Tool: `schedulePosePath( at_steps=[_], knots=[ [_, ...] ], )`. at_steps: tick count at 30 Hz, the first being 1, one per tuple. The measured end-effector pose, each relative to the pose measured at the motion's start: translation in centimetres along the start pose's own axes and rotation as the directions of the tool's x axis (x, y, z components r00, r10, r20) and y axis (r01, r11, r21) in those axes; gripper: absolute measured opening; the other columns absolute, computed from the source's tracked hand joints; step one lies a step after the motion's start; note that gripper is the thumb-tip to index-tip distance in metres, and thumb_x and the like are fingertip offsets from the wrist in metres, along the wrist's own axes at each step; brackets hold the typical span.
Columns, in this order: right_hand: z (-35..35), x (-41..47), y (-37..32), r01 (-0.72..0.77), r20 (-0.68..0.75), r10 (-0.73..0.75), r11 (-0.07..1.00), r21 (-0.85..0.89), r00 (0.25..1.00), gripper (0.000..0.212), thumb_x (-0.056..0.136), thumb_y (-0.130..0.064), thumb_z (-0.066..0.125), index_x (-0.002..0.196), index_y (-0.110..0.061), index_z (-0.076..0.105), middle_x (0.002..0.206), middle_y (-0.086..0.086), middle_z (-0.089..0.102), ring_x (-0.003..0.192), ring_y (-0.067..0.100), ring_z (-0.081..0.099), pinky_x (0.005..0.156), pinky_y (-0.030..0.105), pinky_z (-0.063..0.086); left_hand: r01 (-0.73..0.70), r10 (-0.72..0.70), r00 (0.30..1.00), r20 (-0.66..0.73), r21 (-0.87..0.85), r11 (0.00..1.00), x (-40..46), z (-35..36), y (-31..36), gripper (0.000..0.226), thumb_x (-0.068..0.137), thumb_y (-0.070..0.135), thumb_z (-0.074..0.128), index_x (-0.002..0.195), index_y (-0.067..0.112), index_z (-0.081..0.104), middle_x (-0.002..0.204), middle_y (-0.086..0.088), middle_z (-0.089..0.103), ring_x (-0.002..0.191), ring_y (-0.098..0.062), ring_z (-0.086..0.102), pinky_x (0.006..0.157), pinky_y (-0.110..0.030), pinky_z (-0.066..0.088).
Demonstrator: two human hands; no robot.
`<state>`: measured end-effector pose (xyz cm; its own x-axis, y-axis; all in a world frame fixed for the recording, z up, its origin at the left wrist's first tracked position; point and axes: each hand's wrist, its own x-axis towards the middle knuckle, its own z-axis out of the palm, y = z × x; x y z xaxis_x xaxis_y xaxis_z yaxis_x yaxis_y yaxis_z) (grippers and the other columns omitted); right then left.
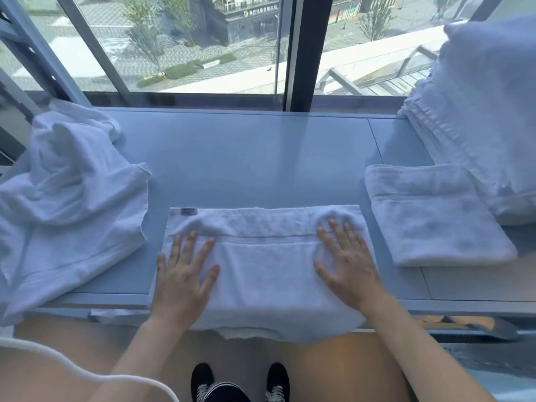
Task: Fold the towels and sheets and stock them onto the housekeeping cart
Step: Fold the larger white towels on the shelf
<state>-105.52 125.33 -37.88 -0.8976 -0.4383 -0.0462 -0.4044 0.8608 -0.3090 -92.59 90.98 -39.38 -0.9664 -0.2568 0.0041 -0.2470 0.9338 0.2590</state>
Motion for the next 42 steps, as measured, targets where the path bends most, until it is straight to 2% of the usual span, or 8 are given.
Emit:
schedulePosePath(
  at_steps=[4,6,12,18,29,34,37,42],
  knots=[
    [-1.4,3.9,0.1,0.056,-0.106,-0.023,0.943,0.327,0.994,0.05,0.101,-0.039,0.059,0.15,-0.032,0.052,0.165,-0.008,0.033,0.156,0.008,0.017,0.126,0.046,0.017,-0.04,0.04,0.999,0.022,0.006,0.999,5.5,-0.4,-1.8,0.067,0.096,0.068,0.021,0.159,0.045,0.029,0.171,0.008,0.015,0.159,-0.019,0.006,0.124,-0.055,0.011],
    [-1.8,4.1,0.9,0.057,-0.132,-0.003,0.911,0.409,0.991,0.049,0.101,-0.04,0.052,0.149,-0.029,0.053,0.164,-0.008,0.035,0.155,0.006,0.018,0.127,0.046,0.018,-0.073,0.073,0.997,0.03,-0.001,0.997,7.0,-0.7,-3.3,0.065,0.096,0.069,0.021,0.158,0.047,0.029,0.171,0.011,0.016,0.159,-0.016,0.007,0.124,-0.053,0.01],
    [-0.2,-0.5,2.3,0.134,-0.007,-0.134,0.987,0.084,0.991,0.066,0.103,-0.06,0.029,0.162,-0.032,0.025,0.171,-0.015,0.003,0.157,0.005,-0.005,0.129,0.044,0.002,-0.136,0.136,0.989,0.05,0.012,0.991,5.8,-0.7,-4.5,0.063,0.099,0.067,0.022,0.159,0.049,0.025,0.171,0.014,0.011,0.159,-0.012,0.001,0.126,-0.053,0.009],
    [0.7,-0.4,1.9,0.06,0.026,-0.057,0.993,-0.098,0.998,0.072,0.098,-0.07,0.017,0.163,-0.041,0.002,0.17,-0.018,-0.012,0.156,0.008,-0.016,0.127,0.042,-0.005,-0.109,0.108,0.992,0.066,0.017,0.994,4.1,-0.7,-3.1,0.064,0.098,0.067,0.02,0.159,0.049,0.021,0.171,0.016,0.005,0.159,-0.011,-0.004,0.126,-0.051,0.006],
    [-2.1,14.1,2.7,0.015,0.102,0.002,0.986,-0.169,0.995,0.069,0.103,-0.059,0.032,0.164,-0.036,0.008,0.173,-0.006,-0.003,0.159,0.016,-0.003,0.127,0.045,0.001,-0.01,-0.007,0.992,0.128,0.133,0.991,17.6,-2.4,-0.9,0.057,0.107,0.051,0.031,0.162,0.036,0.023,0.173,-0.001,0.009,0.159,-0.026,0.003,0.124,-0.062,0.008],
    [-1.6,13.9,3.6,0.028,0.067,-0.018,0.989,-0.147,0.998,0.069,0.102,-0.06,0.031,0.164,-0.038,0.01,0.172,-0.008,0.0,0.158,0.014,-0.002,0.128,0.045,0.001,-0.143,0.143,0.986,0.081,0.004,0.99,10.1,-2.4,6.1,0.06,0.103,0.056,0.033,0.16,0.038,0.027,0.171,0.0,0.017,0.157,-0.029,0.013,0.121,-0.062,0.016],
    [-1.4,13.6,3.9,0.042,0.047,-0.036,0.989,-0.143,0.998,0.07,0.101,-0.062,0.03,0.163,-0.039,0.011,0.173,-0.008,0.002,0.158,0.014,0.0,0.128,0.044,0.002,-0.216,0.216,0.953,0.212,-0.024,0.976,2.7,-0.1,8.5,0.07,0.095,0.069,0.018,0.161,0.046,0.014,0.173,0.008,0.001,0.159,-0.023,-0.003,0.124,-0.06,0.007],
    [-2.5,12.3,1.6,-0.056,-0.028,0.053,0.99,-0.127,0.998,0.068,0.102,-0.051,0.041,0.163,-0.027,0.021,0.172,0.001,0.009,0.159,0.022,0.007,0.127,0.05,0.007,-0.222,0.207,0.965,0.161,0.075,0.972,1.1,1.2,8.2,0.067,0.101,0.068,0.018,0.16,0.049,-0.005,0.17,0.014,-0.018,0.155,-0.017,-0.025,0.126,-0.052,-0.009]
  ],
)
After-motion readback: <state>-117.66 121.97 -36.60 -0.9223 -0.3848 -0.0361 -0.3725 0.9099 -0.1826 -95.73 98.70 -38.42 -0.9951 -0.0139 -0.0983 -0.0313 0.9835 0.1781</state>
